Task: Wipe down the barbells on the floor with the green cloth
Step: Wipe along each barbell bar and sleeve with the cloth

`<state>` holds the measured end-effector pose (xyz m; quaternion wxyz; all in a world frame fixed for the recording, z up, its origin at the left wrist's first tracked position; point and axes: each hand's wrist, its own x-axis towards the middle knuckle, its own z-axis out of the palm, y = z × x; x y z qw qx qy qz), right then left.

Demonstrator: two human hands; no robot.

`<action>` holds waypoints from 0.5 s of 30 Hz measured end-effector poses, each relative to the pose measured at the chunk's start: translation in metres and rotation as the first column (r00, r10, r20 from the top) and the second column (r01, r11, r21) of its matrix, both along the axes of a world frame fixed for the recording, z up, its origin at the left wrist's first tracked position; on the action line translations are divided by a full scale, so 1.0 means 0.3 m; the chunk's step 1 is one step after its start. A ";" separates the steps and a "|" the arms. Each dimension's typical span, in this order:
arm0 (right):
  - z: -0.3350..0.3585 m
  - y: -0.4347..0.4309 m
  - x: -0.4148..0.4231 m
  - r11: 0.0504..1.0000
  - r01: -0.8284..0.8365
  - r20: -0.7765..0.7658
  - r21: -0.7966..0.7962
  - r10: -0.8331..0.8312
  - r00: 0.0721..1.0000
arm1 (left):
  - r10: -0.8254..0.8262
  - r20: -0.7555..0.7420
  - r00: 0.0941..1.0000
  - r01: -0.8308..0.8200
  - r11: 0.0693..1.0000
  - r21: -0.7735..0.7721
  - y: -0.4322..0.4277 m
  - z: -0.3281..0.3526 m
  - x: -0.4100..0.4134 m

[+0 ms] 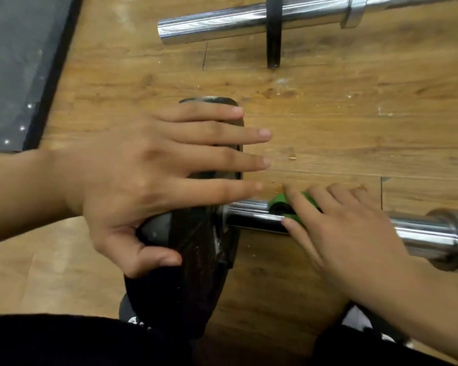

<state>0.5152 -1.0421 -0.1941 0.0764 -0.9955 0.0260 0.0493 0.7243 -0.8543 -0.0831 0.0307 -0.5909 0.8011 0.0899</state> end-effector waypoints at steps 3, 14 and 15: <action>-0.008 0.083 0.158 0.994 -0.009 0.019 0.106 0.007 1.000 | 0.048 -0.012 0.999 -0.048 0.999 0.015 -0.045 -0.004 0.036; 0.022 -0.112 0.127 0.980 0.201 -0.027 0.001 -0.201 0.979 | 0.082 0.096 0.992 -0.069 0.989 -0.127 -0.063 -0.016 0.028; 0.009 -0.047 0.158 0.983 0.186 0.020 -0.013 -0.186 0.982 | 0.107 0.079 0.991 -0.097 0.988 -0.119 -0.079 -0.012 0.035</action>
